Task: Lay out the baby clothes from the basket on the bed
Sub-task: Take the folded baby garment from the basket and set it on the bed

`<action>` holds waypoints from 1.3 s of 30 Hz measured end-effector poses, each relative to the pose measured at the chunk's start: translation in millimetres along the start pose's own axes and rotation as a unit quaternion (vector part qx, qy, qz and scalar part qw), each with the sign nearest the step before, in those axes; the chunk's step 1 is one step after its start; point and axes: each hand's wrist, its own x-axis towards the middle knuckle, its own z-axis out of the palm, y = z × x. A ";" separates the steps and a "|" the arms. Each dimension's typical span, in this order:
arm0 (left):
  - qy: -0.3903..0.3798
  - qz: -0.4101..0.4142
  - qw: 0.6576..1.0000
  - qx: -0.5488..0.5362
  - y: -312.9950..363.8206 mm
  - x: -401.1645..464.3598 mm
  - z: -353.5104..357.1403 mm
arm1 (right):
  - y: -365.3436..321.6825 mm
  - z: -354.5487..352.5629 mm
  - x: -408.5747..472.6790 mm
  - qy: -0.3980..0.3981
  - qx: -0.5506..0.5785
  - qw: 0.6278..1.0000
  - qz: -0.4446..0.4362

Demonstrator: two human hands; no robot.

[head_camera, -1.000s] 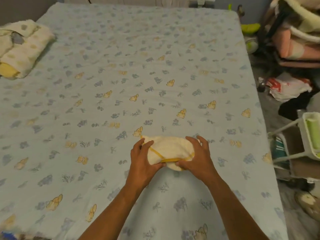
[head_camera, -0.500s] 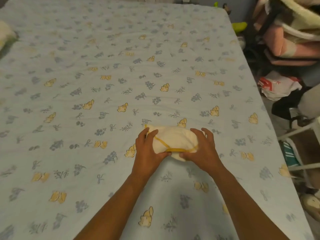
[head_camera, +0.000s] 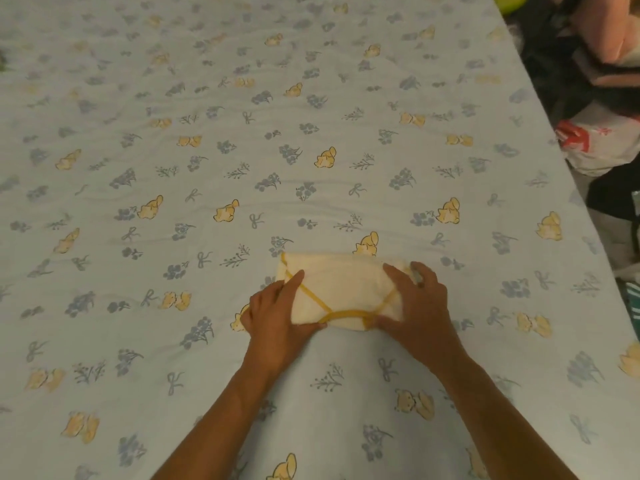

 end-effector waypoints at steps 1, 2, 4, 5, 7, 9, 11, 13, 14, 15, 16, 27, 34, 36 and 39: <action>0.002 -0.009 1.000 -0.015 2.2 -4.2 -8.6 | -4.1 -2.8 -7.5 0.032 -0.002 0.999 0.014; -0.008 -0.014 0.999 -0.049 4.7 -7.5 -15.8 | -9.0 -6.0 -13.3 0.028 0.015 0.999 0.037; -0.036 -0.015 0.987 -0.158 7.7 -9.1 -24.3 | -18.3 -10.4 -17.1 -0.034 0.116 0.987 0.102; -0.037 -0.011 0.980 -0.196 10.5 -8.8 -28.3 | -22.2 -12.1 -16.9 -0.057 0.165 0.978 0.116; -0.010 -0.006 0.969 -0.248 18.6 -3.5 -38.2 | -29.8 -17.3 -13.9 -0.022 0.204 0.973 0.109; 0.011 -0.008 0.951 -0.308 30.8 10.4 -49.2 | -38.5 -27.8 -4.3 0.052 0.227 0.967 0.107; 0.004 -0.026 0.930 -0.367 41.7 30.5 -58.1 | -44.3 -37.4 10.6 0.099 0.252 0.957 0.108; -0.023 -0.056 0.889 -0.454 51.8 54.8 -62.7 | -50.5 -45.6 29.9 0.113 0.291 0.944 0.107; -0.037 -0.072 0.866 -0.493 56.9 66.7 -62.8 | -53.6 -47.3 40.3 0.105 0.320 0.936 0.102; -0.045 -0.087 0.850 -0.518 61.3 78.0 -61.3 | -55.9 -46.8 50.2 0.085 0.348 0.929 0.094; -0.048 -0.101 0.841 -0.530 64.3 88.2 -58.1 | -56.5 -44.0 59.2 0.062 0.363 0.926 0.084; -0.153 0.132 0.979 -0.026 76.1 120.8 -2.1 | -35.4 -2.4 102.2 -0.090 0.005 0.994 -0.066; -0.095 0.073 0.973 -0.199 67.1 110.0 -4.2 | -39.3 13.3 91.2 -0.070 -0.062 0.993 -0.077; -0.081 0.046 0.962 -0.255 65.5 107.3 -5.8 | -44.7 20.9 89.0 -0.067 -0.112 0.987 -0.099; -0.052 0.030 0.949 -0.309 64.5 103.4 -13.3 | -52.6 28.7 89.5 -0.067 -0.146 0.981 -0.105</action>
